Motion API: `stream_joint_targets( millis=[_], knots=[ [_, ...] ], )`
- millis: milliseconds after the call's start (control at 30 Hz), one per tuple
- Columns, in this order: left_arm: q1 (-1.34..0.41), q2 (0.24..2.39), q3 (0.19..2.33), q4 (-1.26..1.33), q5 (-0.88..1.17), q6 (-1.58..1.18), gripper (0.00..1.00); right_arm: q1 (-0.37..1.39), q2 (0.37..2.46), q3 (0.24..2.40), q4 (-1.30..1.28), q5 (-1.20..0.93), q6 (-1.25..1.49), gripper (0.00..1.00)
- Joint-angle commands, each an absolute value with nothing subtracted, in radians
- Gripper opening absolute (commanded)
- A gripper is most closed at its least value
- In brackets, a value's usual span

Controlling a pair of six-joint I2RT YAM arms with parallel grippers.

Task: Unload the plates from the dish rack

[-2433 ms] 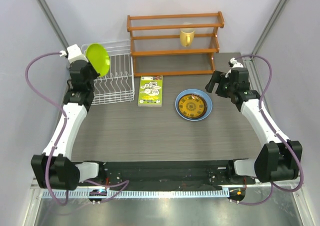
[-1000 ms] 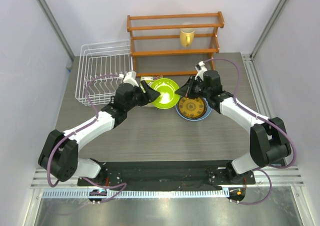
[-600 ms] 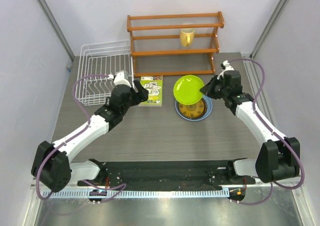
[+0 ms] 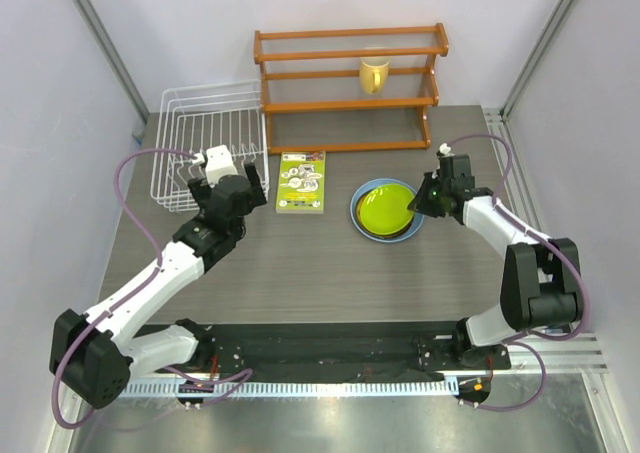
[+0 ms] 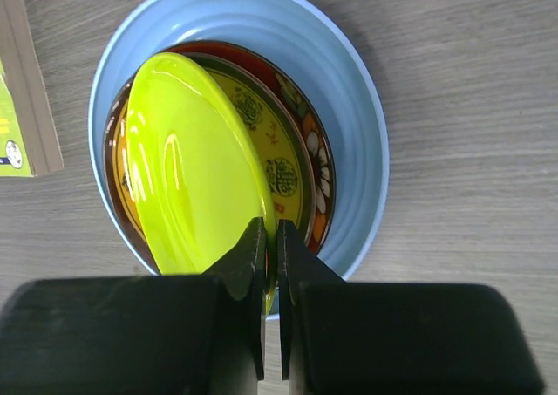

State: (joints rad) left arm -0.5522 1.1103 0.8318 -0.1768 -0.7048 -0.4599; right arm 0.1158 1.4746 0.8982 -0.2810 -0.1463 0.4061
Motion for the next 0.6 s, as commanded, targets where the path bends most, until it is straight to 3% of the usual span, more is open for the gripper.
stream_joint_targets(
  millis=[0, 67, 167, 300, 400, 567],
  knots=[
    [-0.552, 1.065, 0.828, -0.170, -0.782, -0.434, 1.00, 0.113, 1.486, 0.916, -0.184, -0.184, 0.396, 0.08],
    [-0.552, 1.062, 0.827, -0.169, -0.787, -0.428, 0.99, 0.112, 1.505, 0.917, -0.176, -0.195, 0.397, 0.12],
    [-0.552, 1.063, 0.825, -0.167, -0.785, -0.423, 1.00, 0.110, 1.526, 0.919, -0.167, -0.209, 0.399, 0.25],
    [-0.552, 1.068, 0.822, -0.169, -0.787, -0.423, 1.00, 0.110, 1.536, 0.922, -0.167, -0.215, 0.399, 0.66],
    [-0.552, 1.072, 0.822, -0.166, -0.787, -0.423, 1.00, 0.110, 1.528, 0.922, -0.170, -0.212, 0.390, 0.79],
    [-0.552, 1.092, 0.827, -0.163, -0.788, -0.416, 1.00, 0.110, 1.485, 0.931, -0.202, -0.142, 0.371, 0.86]
  ],
)
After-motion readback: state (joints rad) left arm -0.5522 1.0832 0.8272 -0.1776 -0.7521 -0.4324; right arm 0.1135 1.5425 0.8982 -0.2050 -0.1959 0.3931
